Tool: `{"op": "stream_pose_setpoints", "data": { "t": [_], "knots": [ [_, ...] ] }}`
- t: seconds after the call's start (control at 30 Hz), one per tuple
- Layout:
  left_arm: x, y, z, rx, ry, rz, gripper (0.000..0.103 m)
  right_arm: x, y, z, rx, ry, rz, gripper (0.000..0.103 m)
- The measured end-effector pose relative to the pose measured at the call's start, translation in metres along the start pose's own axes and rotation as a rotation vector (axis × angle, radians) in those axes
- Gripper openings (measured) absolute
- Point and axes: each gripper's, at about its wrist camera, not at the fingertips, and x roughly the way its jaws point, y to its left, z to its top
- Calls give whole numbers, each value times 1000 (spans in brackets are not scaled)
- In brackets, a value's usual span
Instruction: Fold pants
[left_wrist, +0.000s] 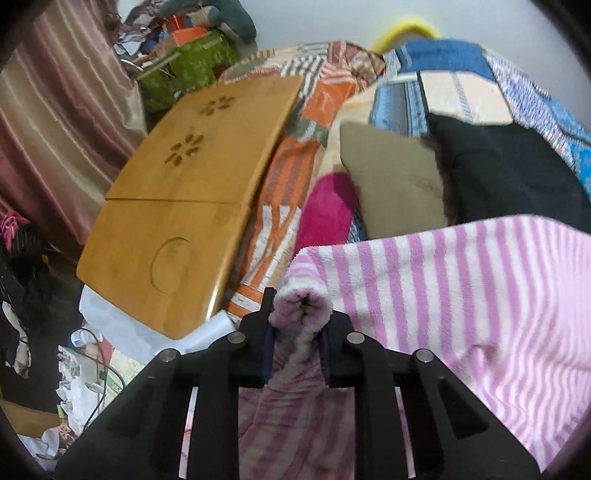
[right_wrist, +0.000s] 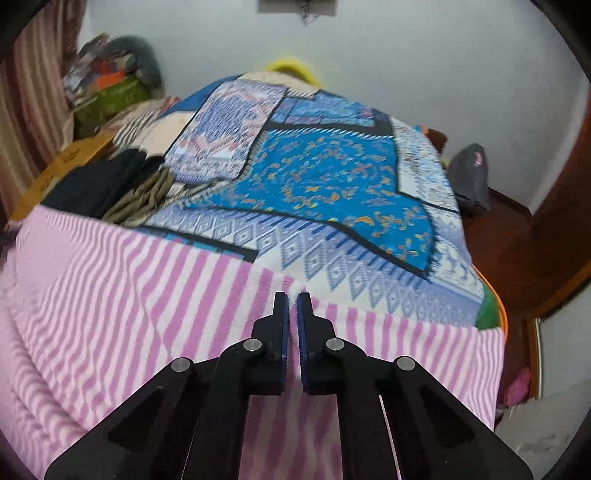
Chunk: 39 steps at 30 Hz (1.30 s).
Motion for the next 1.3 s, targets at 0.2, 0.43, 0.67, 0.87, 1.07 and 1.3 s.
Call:
{"op": "stream_pose_setpoints", "data": {
  "t": [0.2,0.43,0.67,0.87,1.07,1.3],
  "knots": [
    [-58,20,-5,-1,-74,-40,19,-37,-4,1,43,-56,18,4],
    [-128,36,-25,8,-143,-74,19,-99,4,-13,38,-112,65,2],
    [-133,30,-40,23,-110,-62,19,-99,32,-25,-117,-65,63,31],
    [-115,14,-52,79,-111,-19,19,-53,45,-11,-199,-70,46,66],
    [-90,8,-50,85,-93,-28,19,10,43,7,-217,-2,35,65],
    [-71,0,-47,64,-67,-32,19,17,38,2,-135,21,103,34]
  ]
}}
